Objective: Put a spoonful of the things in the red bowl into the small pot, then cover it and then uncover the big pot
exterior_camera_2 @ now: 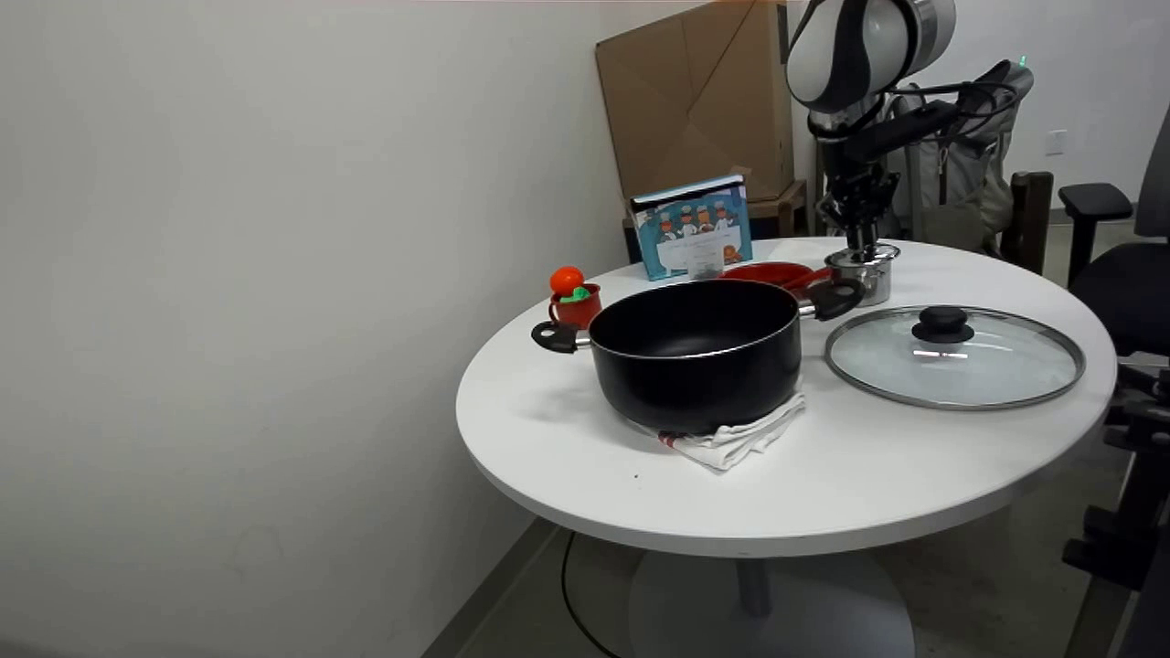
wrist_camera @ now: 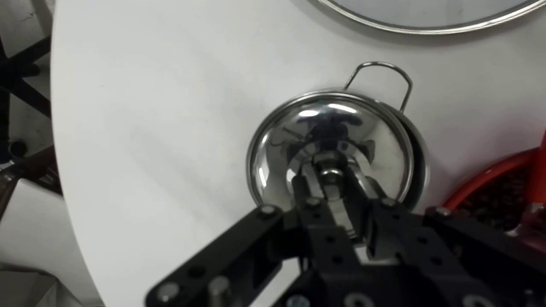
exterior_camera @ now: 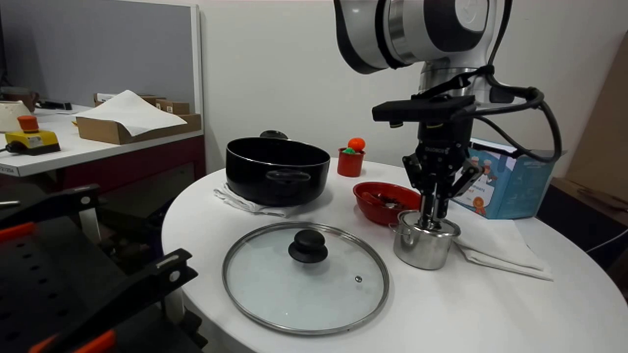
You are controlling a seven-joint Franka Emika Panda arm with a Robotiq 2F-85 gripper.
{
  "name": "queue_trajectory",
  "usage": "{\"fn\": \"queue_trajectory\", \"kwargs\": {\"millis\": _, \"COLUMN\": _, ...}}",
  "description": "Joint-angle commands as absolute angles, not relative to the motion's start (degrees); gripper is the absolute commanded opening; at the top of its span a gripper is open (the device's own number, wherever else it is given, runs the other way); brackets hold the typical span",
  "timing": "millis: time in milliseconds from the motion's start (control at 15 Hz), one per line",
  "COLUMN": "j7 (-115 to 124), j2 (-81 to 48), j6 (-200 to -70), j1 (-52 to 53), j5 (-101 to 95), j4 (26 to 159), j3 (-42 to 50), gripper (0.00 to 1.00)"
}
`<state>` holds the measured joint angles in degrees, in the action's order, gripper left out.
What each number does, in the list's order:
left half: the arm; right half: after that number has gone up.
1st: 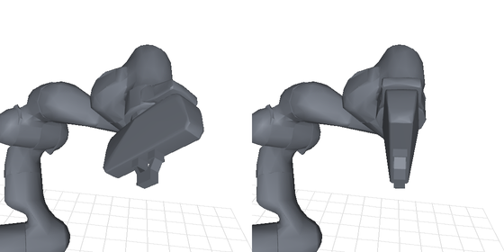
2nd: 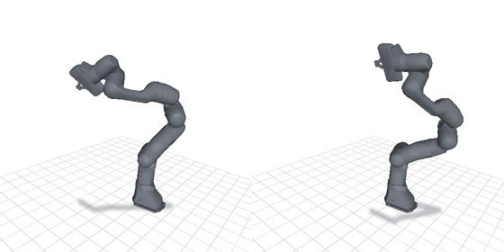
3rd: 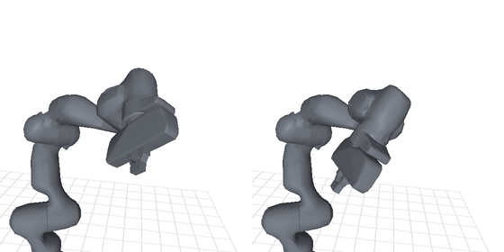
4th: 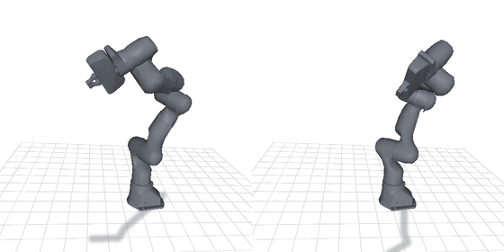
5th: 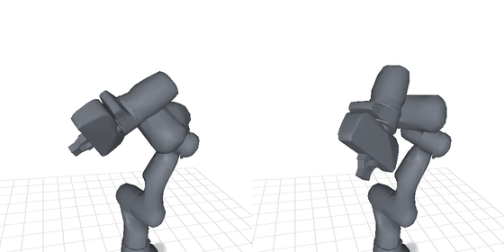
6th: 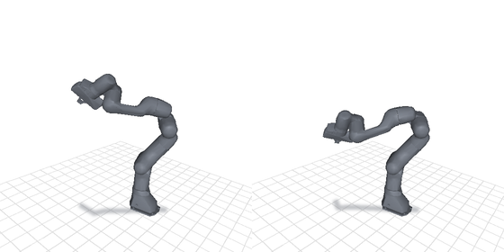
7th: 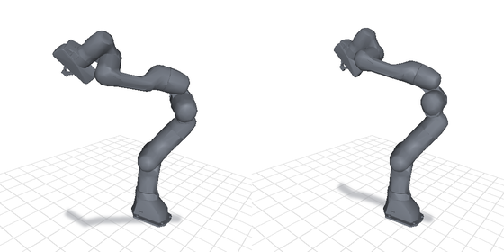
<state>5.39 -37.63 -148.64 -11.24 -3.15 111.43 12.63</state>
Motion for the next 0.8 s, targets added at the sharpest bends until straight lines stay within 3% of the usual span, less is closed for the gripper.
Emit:
{"fn": "queue_trajectory", "kwargs": {"millis": 0, "j7": 5.29, "j2": -37.96, "j6": -148.28, "j1": -10.66, "j5": -3.51, "j4": 110.79, "j3": 12.86, "gripper": 0.12}}
{"fn": "queue_trajectory", "kwargs": {"millis": 733, "j7": 4.29, "j2": -36.9, "j6": -149.64, "j1": -11.11, "j5": -2.77, "j4": 111.76, "j3": 11.52, "gripper": 0.12}}
